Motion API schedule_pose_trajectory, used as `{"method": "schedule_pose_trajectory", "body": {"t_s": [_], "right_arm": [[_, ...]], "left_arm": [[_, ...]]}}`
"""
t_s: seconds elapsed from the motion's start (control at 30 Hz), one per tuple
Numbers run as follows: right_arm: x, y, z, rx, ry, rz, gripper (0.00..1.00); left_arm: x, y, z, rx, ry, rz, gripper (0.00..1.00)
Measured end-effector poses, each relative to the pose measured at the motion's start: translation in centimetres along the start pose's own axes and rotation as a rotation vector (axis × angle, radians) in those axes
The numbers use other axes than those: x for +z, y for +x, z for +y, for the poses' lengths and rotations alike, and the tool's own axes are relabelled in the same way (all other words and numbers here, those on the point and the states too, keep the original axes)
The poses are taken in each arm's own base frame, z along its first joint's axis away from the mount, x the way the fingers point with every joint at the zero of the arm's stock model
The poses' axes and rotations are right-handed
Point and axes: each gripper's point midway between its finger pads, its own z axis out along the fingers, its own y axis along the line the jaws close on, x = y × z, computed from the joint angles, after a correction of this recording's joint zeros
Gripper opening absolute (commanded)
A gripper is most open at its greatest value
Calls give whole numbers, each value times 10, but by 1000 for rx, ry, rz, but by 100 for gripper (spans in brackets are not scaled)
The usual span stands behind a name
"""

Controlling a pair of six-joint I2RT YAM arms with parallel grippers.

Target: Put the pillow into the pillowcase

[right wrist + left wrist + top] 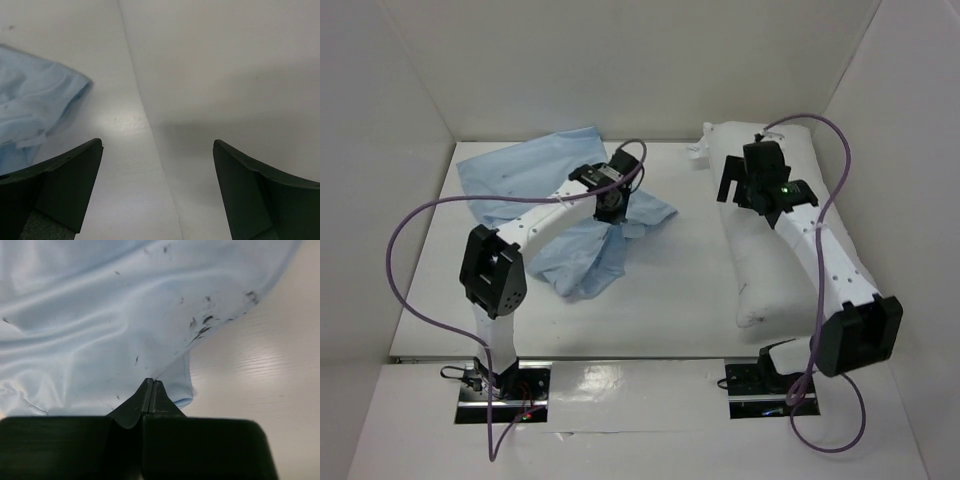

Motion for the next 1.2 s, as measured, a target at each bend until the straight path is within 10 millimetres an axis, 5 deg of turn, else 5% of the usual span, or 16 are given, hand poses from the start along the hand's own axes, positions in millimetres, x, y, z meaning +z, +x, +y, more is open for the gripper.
{"method": "schedule_pose_trajectory", "body": {"t_s": [0.17,0.27,0.3,0.33,0.37,0.4,0.43,0.6,0.7,0.9,1.03,1.1,1.2], "right_arm": [[47,-24,-13,-32,187,1,100],[88,-16,-19,-58,263,62,86],[102,-10,-23,-68,284,88,73],[113,-2,-26,-81,303,116,34],[121,5,-29,-97,315,141,16],[127,11,-30,-102,318,160,2],[130,13,-29,-104,314,171,0],[116,-2,-11,-95,235,132,0],[84,-5,-4,-89,180,77,0],[-15,36,22,-106,-55,-23,0],[-31,53,33,-102,-150,-17,0],[-28,59,34,-102,-154,5,50],[-27,60,36,-98,-148,24,94]], "left_arm": [[-29,-38,5,-93,122,-78,0],[-34,-45,4,-119,174,-76,0],[-34,-45,4,-128,188,-72,0],[-35,-47,5,-142,199,-70,0],[-36,-48,4,-151,212,-68,0],[-36,-49,6,-160,223,-64,0],[-37,-50,7,-166,237,-60,0],[-45,-57,24,-216,274,-65,0],[-56,-63,42,-252,274,-93,0],[-92,-80,95,-362,293,-185,0],[-106,-86,126,-424,298,-225,0],[-108,-88,130,-433,312,-227,0],[-109,-85,128,-434,334,-211,0]]}}
